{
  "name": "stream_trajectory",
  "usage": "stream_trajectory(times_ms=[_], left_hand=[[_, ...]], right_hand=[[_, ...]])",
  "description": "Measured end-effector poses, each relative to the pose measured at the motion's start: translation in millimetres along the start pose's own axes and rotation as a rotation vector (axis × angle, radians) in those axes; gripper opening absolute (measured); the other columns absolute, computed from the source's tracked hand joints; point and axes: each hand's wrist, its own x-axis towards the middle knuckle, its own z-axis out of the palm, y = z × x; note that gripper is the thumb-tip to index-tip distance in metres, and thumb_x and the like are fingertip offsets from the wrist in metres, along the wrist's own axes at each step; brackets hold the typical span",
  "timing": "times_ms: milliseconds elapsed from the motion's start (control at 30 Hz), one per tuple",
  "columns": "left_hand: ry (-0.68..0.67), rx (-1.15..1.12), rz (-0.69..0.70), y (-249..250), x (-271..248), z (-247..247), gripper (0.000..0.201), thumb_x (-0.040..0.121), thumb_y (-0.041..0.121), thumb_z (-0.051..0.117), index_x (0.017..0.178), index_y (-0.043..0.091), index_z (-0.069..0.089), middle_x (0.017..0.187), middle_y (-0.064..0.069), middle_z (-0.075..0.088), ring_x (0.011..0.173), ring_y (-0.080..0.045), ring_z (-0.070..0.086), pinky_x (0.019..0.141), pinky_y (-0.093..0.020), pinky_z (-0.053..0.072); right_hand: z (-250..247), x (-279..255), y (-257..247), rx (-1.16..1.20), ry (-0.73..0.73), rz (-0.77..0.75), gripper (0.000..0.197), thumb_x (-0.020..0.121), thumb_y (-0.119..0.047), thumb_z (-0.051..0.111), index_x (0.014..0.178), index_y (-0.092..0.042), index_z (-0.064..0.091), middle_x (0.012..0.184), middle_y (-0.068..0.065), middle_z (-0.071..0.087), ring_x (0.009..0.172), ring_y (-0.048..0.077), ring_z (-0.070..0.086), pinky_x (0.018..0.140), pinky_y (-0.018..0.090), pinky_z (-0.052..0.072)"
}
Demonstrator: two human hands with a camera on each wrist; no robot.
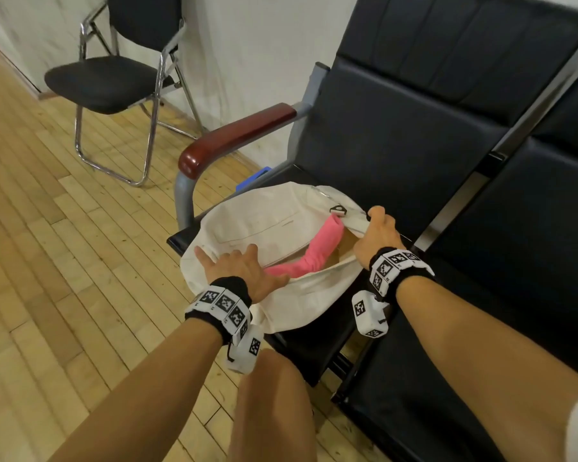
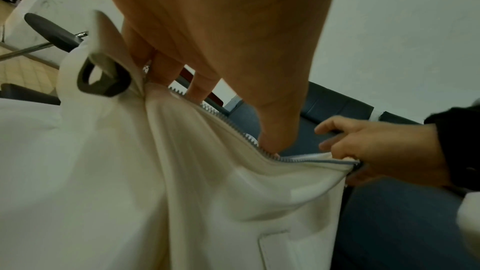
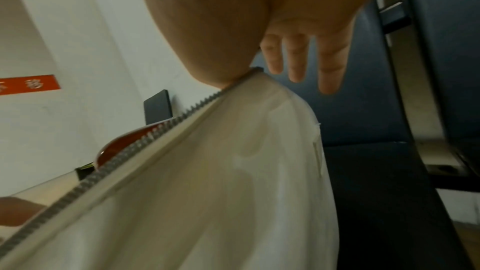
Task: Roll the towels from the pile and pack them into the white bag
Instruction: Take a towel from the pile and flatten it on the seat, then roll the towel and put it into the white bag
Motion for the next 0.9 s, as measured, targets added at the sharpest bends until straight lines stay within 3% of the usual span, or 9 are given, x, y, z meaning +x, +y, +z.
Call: stream_trajectory(times_ms=[67, 167, 333, 533, 767, 900], left_hand=[[0.008, 0.018, 0.014, 3, 0, 5, 0.094, 0.067, 0.096, 0.028, 0.128, 0.027, 0.045, 0.104, 0.001, 0.06, 0.115, -0.028, 0.055, 0.11, -0.073, -0.009], [0.042, 0.017, 0.032, 5, 1, 7, 0.092, 0.069, 0.095, 0.027, 0.127, 0.027, 0.046, 0.112, -0.001, 0.06, 0.12, -0.029, 0.052, 0.11, -0.073, -0.006], [0.134, -0.027, 0.132, 17, -2, -9, 0.106, 0.061, 0.099, 0.011, 0.13, 0.027, 0.046, 0.126, -0.003, 0.057, 0.127, -0.03, 0.048, 0.111, -0.073, -0.001], [0.23, -0.039, 0.262, 66, -25, -41, 0.08, 0.08, 0.081, 0.033, 0.14, 0.029, 0.04, 0.142, -0.003, 0.049, 0.133, -0.03, 0.043, 0.112, -0.069, 0.007], [0.323, -0.095, 0.534, 171, -71, -59, 0.08, 0.084, 0.072, 0.047, 0.15, 0.03, 0.029, 0.152, -0.005, 0.039, 0.139, -0.029, 0.037, 0.115, -0.064, 0.015], [0.321, -0.036, 0.688, 242, -109, -54, 0.082, 0.083, 0.073, 0.047, 0.15, 0.03, 0.027, 0.149, -0.004, 0.043, 0.136, -0.029, 0.041, 0.116, -0.065, 0.016]], right_hand=[[3, 1, 0, -0.013, -0.007, -0.072, 0.056, 0.088, -0.016, 0.057, 0.137, -0.021, 0.031, 0.138, 0.013, 0.038, 0.117, 0.035, 0.048, 0.079, 0.043, 0.048], [5, 4, -6, -0.047, -0.033, -0.154, 0.061, 0.089, -0.014, 0.055, 0.144, -0.023, 0.028, 0.146, 0.012, 0.033, 0.126, 0.033, 0.041, 0.09, 0.045, 0.046], [-12, 3, -9, 0.09, -0.047, -0.216, 0.059, 0.087, -0.029, 0.059, 0.141, -0.022, 0.037, 0.146, 0.01, 0.033, 0.128, 0.034, 0.042, 0.101, 0.046, 0.044], [-66, -31, 15, 0.026, -0.013, -0.366, 0.07, 0.088, -0.035, 0.063, 0.149, -0.025, 0.031, 0.159, 0.005, 0.019, 0.142, 0.029, 0.03, 0.111, 0.042, 0.035], [-146, -95, 101, 0.025, 0.01, -0.292, 0.074, 0.09, -0.037, 0.063, 0.152, -0.027, 0.024, 0.159, 0.002, 0.023, 0.139, 0.024, 0.036, 0.109, 0.035, 0.037], [-176, -134, 170, 0.006, 0.059, -0.186, 0.077, 0.089, -0.038, 0.064, 0.153, -0.025, 0.024, 0.158, 0.003, 0.025, 0.139, 0.025, 0.037, 0.111, 0.038, 0.037]])
